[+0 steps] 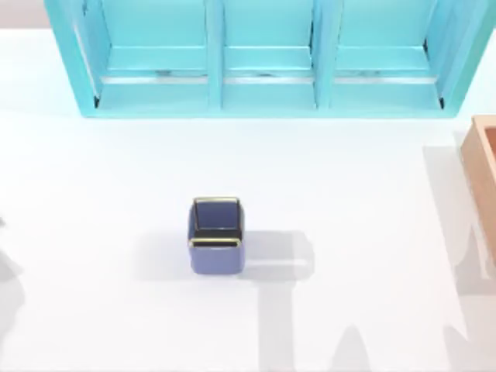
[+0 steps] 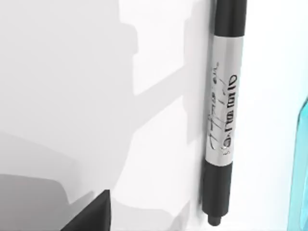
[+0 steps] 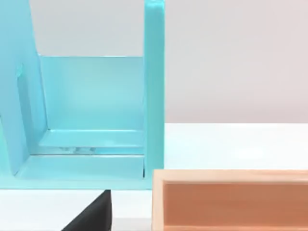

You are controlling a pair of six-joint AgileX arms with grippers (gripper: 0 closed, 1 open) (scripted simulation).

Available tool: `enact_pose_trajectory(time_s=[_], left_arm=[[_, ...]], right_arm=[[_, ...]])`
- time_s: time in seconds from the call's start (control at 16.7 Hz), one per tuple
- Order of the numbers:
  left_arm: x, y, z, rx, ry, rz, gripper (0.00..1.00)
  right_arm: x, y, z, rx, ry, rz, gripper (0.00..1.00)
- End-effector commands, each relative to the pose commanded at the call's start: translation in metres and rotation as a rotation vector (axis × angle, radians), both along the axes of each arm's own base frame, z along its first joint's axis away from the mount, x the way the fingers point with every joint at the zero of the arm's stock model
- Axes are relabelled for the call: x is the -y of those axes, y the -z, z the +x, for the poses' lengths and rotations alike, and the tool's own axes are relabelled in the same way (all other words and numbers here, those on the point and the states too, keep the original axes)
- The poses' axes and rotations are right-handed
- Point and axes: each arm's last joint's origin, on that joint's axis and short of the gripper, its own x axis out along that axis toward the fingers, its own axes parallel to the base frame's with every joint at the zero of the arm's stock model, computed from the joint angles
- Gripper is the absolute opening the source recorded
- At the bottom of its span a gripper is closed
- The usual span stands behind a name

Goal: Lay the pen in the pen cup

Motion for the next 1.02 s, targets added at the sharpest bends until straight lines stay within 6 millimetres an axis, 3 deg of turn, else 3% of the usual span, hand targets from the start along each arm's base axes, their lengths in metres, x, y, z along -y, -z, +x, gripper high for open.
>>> enact_pose_trajectory(time_s=[0.24,0.72,1.02], left_arm=[[0.002,0.005,0.009,-0.004,0.001,-0.003,1.00],[0.024,0.053,0.071,0.003,0.000,0.001,1.00],[0.028,0.058,0.076,0.000,0.000,0.000,1.00]], right_arm=[[0.000,0.000,0.000,0.000,0.000,0.000,1.00],[0.000,0.000,0.000,0.000,0.000,0.000,1.00],[0.000,0.000,0.000,0.000,0.000,0.000,1.00]])
